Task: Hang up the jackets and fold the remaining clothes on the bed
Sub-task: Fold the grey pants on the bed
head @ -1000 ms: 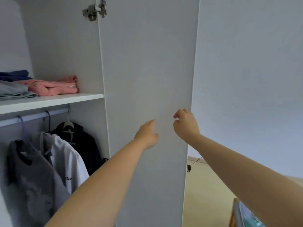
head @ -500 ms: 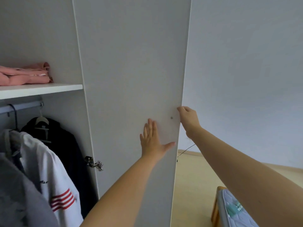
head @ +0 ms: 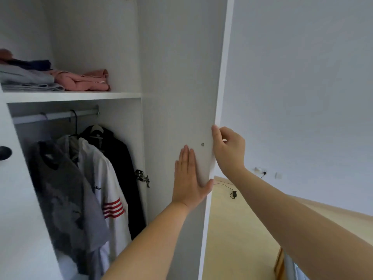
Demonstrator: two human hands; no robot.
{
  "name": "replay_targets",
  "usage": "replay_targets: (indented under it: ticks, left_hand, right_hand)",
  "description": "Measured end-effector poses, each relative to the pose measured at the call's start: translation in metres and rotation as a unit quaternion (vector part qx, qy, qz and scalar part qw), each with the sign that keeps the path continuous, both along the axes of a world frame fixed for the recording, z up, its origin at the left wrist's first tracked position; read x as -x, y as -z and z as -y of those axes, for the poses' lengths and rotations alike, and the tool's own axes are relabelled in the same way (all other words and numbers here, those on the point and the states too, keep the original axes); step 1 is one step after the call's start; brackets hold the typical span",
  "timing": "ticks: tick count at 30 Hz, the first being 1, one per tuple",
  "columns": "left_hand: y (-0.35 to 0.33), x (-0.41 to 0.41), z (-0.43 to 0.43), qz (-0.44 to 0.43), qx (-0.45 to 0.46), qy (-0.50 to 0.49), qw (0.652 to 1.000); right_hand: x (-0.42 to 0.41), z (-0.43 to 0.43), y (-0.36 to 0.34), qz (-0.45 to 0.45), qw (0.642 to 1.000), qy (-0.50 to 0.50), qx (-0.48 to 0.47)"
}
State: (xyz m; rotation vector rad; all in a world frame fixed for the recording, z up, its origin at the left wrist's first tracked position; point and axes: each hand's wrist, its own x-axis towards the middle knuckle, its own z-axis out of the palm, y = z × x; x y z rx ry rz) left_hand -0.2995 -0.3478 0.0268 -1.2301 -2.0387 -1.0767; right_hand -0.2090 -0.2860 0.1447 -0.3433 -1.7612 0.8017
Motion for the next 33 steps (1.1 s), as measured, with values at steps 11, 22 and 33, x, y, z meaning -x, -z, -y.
replay_targets:
  ticks: [11, 22, 33]
  left_hand:
    - [0.008, 0.039, 0.203, -0.085, 0.04, -0.203, 0.975]
    - [0.003, 0.047, 0.292, 0.036, 0.06, -0.548, 0.834]
    - [0.005, 0.065, 0.27, 0.142, -0.089, -0.621, 0.766]
  right_hand:
    - [0.071, 0.142, 0.021, -0.029, 0.955, -0.184, -0.23]
    - [0.141, 0.21, 0.017, 0.085, 0.921, -0.3, -0.233]
    - [0.192, 0.233, 0.025, 0.048, 0.897, -0.312, -0.31]
